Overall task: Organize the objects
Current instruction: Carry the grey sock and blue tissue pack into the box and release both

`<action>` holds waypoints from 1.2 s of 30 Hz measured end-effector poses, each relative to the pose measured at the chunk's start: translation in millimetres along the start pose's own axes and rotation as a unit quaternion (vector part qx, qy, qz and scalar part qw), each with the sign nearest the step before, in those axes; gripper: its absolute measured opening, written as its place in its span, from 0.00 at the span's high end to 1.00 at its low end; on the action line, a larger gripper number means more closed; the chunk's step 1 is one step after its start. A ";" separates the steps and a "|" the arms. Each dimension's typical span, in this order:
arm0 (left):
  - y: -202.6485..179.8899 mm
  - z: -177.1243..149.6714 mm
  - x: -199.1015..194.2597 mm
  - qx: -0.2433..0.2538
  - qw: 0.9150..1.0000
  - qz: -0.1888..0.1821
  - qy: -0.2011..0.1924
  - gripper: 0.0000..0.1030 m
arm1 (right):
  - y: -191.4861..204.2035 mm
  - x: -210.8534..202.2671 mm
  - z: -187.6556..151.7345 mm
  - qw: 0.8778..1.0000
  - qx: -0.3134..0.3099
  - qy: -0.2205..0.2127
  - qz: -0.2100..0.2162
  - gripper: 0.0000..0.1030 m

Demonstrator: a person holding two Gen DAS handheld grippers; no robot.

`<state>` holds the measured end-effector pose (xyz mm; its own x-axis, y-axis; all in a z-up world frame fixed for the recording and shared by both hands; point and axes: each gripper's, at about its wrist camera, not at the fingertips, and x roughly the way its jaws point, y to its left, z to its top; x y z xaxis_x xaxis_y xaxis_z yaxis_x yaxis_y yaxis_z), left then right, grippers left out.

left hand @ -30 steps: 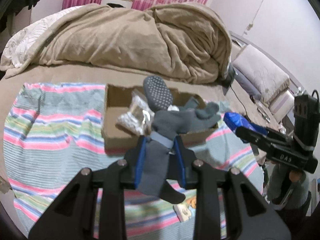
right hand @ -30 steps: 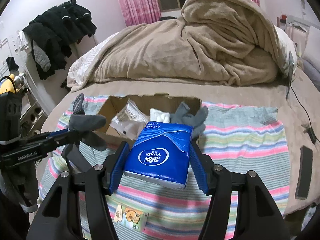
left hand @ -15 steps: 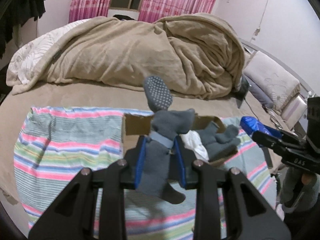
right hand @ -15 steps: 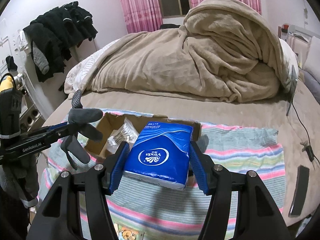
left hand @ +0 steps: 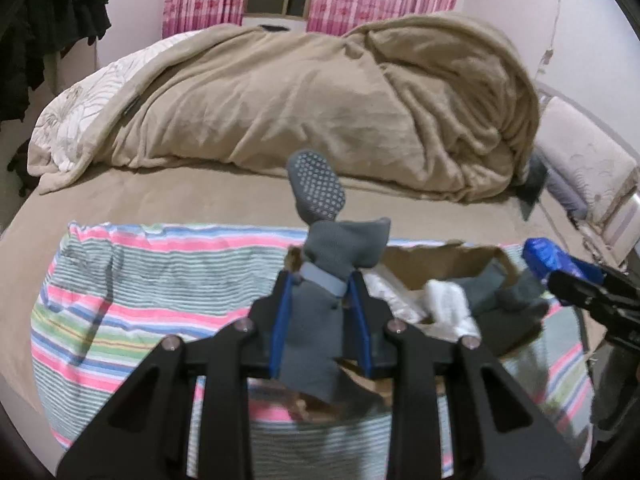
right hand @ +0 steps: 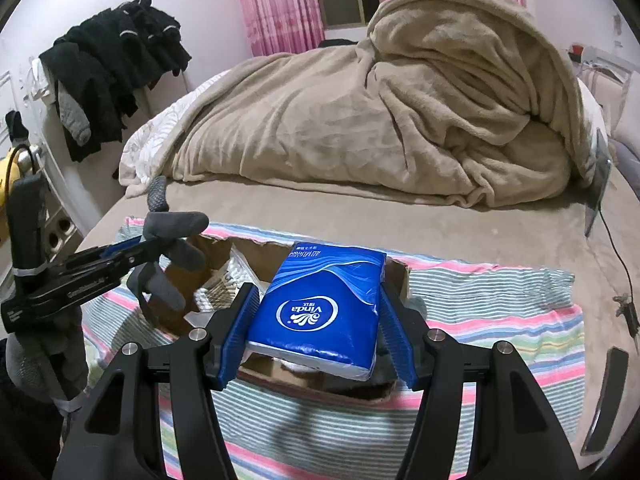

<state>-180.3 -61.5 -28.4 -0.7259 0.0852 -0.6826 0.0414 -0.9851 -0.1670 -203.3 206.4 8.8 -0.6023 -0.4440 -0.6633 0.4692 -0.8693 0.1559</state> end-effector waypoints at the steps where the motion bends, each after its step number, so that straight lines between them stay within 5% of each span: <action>1: 0.2 -1.3 3.5 0.001 1.000 0.000 0.005 0.71 | 0.3 3.9 0.0 1.000 -0.002 0.003 0.000 0.39; 8: -5.5 -10.0 23.7 0.019 0.999 0.018 0.027 0.69 | -1.0 27.2 -3.5 1.000 -0.003 0.017 0.004 0.39; 15: -8.8 -14.5 23.7 0.023 0.999 0.017 0.046 0.56 | -1.8 45.3 -12.5 0.999 0.003 0.032 0.009 0.39; 17: -9.7 -17.1 17.3 0.021 0.999 0.006 0.046 0.29 | -0.3 49.1 -14.4 0.999 0.001 0.034 0.013 0.39; 19: -8.1 -18.1 8.4 0.014 0.999 -0.001 0.038 0.22 | 2.2 52.2 -15.8 0.999 -0.003 0.036 0.018 0.39; 30: 29.8 -7.4 -5.5 -0.031 0.999 0.022 0.009 0.22 | -2.4 45.2 -16.9 0.999 0.011 0.026 0.025 0.37; 36: 37.1 -21.0 25.2 -0.031 0.997 0.015 0.062 0.22 | -10.7 37.2 -14.9 1.000 0.006 -0.002 -0.002 0.37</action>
<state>-182.7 -92.7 -66.7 -0.6334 0.0783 -0.7698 0.1066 -0.9766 -0.1869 -221.1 202.5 -28.4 -0.6064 -0.4419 -0.6610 0.4593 -0.8733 0.1625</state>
